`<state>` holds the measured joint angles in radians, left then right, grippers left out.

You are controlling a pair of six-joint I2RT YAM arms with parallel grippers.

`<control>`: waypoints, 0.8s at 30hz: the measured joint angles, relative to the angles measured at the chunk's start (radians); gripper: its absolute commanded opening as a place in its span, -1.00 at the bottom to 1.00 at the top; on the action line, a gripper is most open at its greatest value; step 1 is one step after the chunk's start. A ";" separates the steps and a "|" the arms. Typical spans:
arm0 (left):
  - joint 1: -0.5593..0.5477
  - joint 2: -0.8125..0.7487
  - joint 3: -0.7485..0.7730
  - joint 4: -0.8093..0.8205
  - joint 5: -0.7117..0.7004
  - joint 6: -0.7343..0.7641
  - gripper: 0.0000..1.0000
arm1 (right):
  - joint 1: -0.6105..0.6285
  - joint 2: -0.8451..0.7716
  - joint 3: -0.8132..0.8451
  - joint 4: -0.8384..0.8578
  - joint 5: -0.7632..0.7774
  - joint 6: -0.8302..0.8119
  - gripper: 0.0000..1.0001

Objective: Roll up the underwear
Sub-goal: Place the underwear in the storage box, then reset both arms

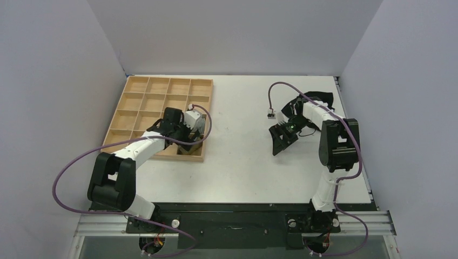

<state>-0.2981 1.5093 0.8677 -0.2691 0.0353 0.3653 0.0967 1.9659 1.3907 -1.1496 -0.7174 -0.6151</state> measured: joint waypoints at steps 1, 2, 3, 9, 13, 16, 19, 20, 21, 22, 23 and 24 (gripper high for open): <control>0.001 -0.004 0.011 -0.004 0.003 -0.010 0.88 | 0.000 -0.012 -0.001 0.010 0.005 0.007 0.54; 0.003 -0.009 0.023 -0.006 0.006 -0.021 0.91 | 0.000 -0.029 -0.003 0.021 0.011 0.014 0.54; 0.005 -0.016 0.034 -0.006 0.010 -0.032 0.99 | 0.000 -0.047 -0.007 0.034 0.018 0.023 0.54; 0.045 -0.062 0.098 0.003 0.035 -0.121 0.93 | 0.000 -0.246 -0.069 0.152 0.101 0.111 0.61; 0.120 -0.070 0.122 0.029 0.080 -0.191 0.93 | 0.000 -0.404 -0.129 0.263 0.190 0.190 0.68; 0.193 -0.069 0.124 0.045 0.127 -0.248 0.93 | 0.000 -0.521 -0.178 0.340 0.266 0.253 0.70; 0.250 -0.070 0.124 0.059 0.162 -0.290 0.93 | 0.000 -0.617 -0.214 0.402 0.342 0.309 0.71; 0.264 -0.072 0.124 0.065 0.173 -0.303 0.93 | 0.000 -0.647 -0.222 0.418 0.369 0.326 0.71; 0.282 -0.076 0.124 0.072 0.183 -0.311 0.93 | 0.000 -0.675 -0.232 0.440 0.401 0.342 0.71; 0.296 -0.081 0.124 0.079 0.195 -0.321 0.93 | 0.000 -0.703 -0.241 0.460 0.430 0.357 0.71; 0.313 -0.090 0.123 0.086 0.204 -0.332 0.93 | 0.000 -0.728 -0.250 0.478 0.457 0.370 0.71; 0.326 -0.100 0.122 0.090 0.210 -0.339 0.93 | 0.000 -0.752 -0.261 0.496 0.484 0.383 0.72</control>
<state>0.0277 1.4097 0.9897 -0.1787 0.2451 0.0265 0.0963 1.2137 1.1301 -0.6537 -0.2333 -0.2321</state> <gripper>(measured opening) 0.968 0.855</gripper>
